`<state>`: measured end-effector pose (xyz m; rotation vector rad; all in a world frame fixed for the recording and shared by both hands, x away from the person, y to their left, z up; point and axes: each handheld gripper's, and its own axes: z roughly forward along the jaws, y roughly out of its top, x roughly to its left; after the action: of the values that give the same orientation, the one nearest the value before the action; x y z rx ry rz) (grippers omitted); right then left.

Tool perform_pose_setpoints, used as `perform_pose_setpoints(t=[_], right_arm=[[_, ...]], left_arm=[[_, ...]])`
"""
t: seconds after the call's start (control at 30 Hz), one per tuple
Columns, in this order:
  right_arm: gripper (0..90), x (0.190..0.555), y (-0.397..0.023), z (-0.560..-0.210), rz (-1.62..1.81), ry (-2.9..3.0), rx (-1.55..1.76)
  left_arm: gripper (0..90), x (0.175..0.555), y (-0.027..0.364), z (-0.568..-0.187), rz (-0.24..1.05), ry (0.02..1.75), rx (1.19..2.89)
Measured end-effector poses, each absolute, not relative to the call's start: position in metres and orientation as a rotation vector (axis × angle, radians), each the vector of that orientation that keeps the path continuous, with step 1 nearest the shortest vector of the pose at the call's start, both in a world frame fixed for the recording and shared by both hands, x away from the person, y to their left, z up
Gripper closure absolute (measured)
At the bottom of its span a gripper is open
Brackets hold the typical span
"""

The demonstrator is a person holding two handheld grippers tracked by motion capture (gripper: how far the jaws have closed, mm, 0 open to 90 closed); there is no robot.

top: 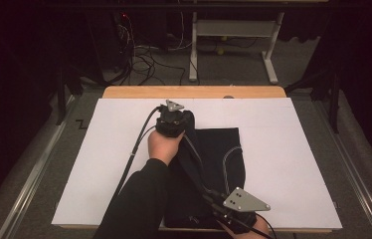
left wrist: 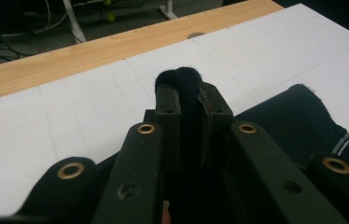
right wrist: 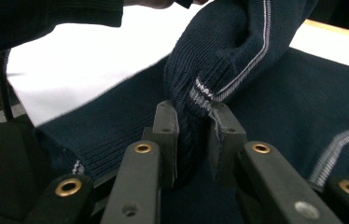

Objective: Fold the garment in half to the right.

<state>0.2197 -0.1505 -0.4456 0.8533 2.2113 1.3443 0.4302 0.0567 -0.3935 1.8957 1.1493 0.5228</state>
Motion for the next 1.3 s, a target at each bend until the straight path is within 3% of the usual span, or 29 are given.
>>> perform_pose_setpoints(t=[0.67, 0.87, 1.17, 1.3], right_arm=[[72.4, 0.214, -0.199, -0.464, 1.258, 2.230, 0.981], [69.3, 0.211, -0.205, -0.465, 1.235, 2.225, 1.005], [54.7, 0.202, -0.219, -0.454, 1.263, 2.131, 1.039], [52.4, 0.200, -0.224, -0.451, 1.286, 2.111, 1.038]], left_arm=[[74.5, 0.438, -0.004, -0.414, 0.450, 1.140, 1.957], [68.8, 0.435, -0.017, -0.413, 0.421, 1.077, 1.945], [46.5, 0.428, -0.035, -0.404, 0.401, 1.003, 1.914], [36.4, 0.426, -0.031, -0.400, 0.380, 0.990, 1.909]])
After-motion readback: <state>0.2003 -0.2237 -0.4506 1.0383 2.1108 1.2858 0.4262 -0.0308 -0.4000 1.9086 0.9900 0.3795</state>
